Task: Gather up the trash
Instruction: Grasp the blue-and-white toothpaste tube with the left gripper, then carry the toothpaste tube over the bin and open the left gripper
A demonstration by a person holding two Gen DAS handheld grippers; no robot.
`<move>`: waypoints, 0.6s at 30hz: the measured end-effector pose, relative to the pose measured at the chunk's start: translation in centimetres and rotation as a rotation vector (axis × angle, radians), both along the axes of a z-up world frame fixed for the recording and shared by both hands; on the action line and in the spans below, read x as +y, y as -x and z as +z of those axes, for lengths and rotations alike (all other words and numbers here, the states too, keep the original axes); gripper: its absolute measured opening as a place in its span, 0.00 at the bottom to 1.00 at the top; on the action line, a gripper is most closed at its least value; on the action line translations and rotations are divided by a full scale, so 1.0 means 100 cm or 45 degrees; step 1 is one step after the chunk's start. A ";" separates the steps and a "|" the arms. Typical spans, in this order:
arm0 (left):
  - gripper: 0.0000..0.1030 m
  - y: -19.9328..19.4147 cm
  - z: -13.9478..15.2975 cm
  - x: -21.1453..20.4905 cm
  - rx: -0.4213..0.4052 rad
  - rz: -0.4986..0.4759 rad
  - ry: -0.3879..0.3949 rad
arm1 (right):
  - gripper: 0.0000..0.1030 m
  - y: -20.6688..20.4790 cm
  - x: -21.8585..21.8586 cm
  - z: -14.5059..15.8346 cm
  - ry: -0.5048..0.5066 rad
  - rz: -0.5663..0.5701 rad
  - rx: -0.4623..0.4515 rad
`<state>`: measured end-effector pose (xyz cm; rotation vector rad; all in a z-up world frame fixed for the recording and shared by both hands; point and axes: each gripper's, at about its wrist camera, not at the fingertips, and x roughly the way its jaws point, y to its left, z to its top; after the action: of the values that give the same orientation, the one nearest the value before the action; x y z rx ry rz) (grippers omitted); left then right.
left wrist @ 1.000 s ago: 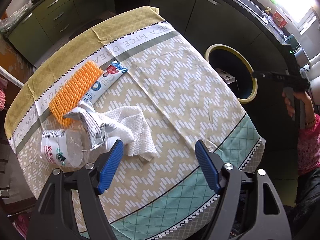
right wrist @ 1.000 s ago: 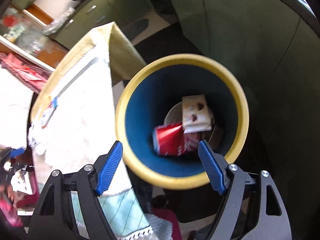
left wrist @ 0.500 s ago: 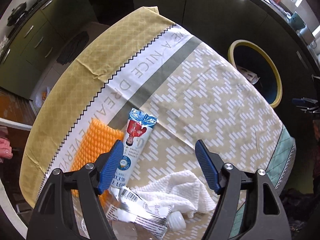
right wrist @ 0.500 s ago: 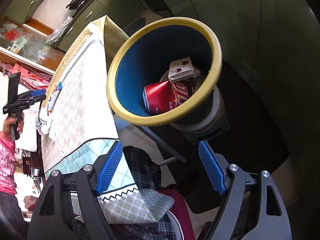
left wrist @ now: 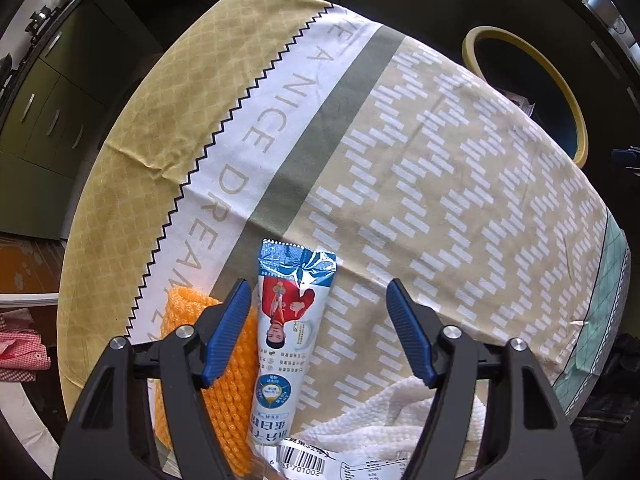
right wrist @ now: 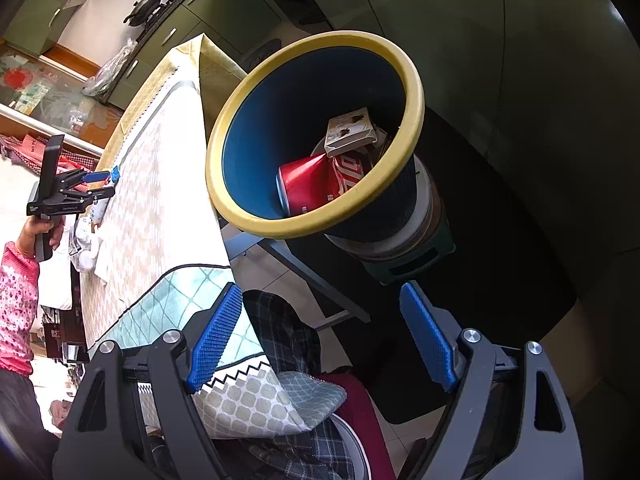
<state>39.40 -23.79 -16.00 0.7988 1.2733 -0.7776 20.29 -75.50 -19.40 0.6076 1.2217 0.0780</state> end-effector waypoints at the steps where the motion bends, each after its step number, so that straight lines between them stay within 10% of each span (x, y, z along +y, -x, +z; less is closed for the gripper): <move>1: 0.54 -0.003 -0.002 0.000 0.013 0.003 0.007 | 0.78 0.000 0.000 0.000 0.000 -0.002 0.002; 5: 0.38 -0.006 -0.002 0.002 0.032 -0.009 0.043 | 0.78 0.001 -0.001 0.000 0.008 -0.008 0.009; 18: 0.35 0.028 0.048 0.000 -0.071 -0.050 0.135 | 0.78 -0.003 0.016 0.015 0.044 0.052 -0.031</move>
<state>36.58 -23.82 -11.24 0.7567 1.1602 -0.8418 20.57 -73.95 -17.94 0.5503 1.2099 0.0976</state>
